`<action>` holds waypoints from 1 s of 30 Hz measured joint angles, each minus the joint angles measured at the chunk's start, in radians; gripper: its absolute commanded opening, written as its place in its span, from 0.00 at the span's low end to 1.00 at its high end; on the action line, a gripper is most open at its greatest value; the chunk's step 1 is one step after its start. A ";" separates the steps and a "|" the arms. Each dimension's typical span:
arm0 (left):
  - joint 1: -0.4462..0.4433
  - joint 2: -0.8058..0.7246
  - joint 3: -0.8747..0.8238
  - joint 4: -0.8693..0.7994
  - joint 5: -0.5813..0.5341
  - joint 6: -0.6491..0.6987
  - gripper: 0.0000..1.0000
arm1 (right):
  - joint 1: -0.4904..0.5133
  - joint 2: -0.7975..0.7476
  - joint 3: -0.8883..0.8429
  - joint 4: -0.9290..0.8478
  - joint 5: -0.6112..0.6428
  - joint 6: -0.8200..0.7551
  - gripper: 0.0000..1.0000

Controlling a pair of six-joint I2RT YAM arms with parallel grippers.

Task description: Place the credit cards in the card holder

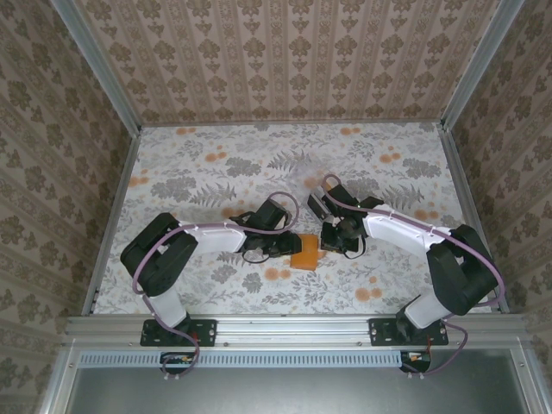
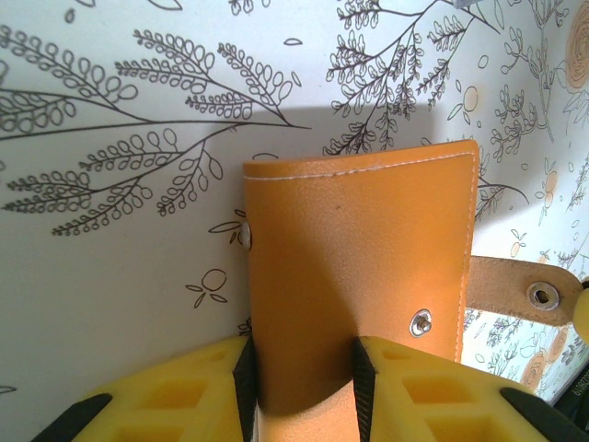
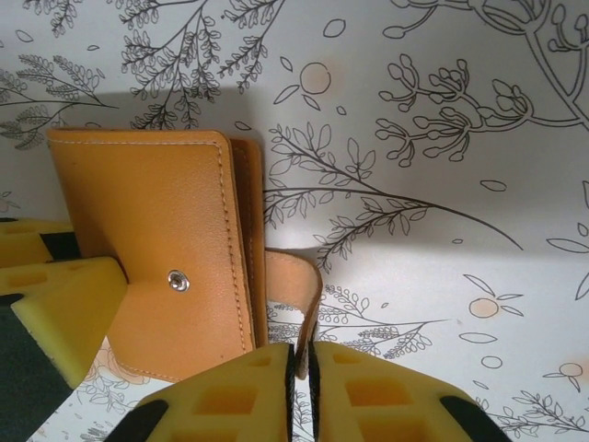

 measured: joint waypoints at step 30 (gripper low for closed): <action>-0.002 0.004 0.005 0.000 0.001 0.000 0.33 | 0.000 0.001 0.000 0.030 -0.053 0.000 0.28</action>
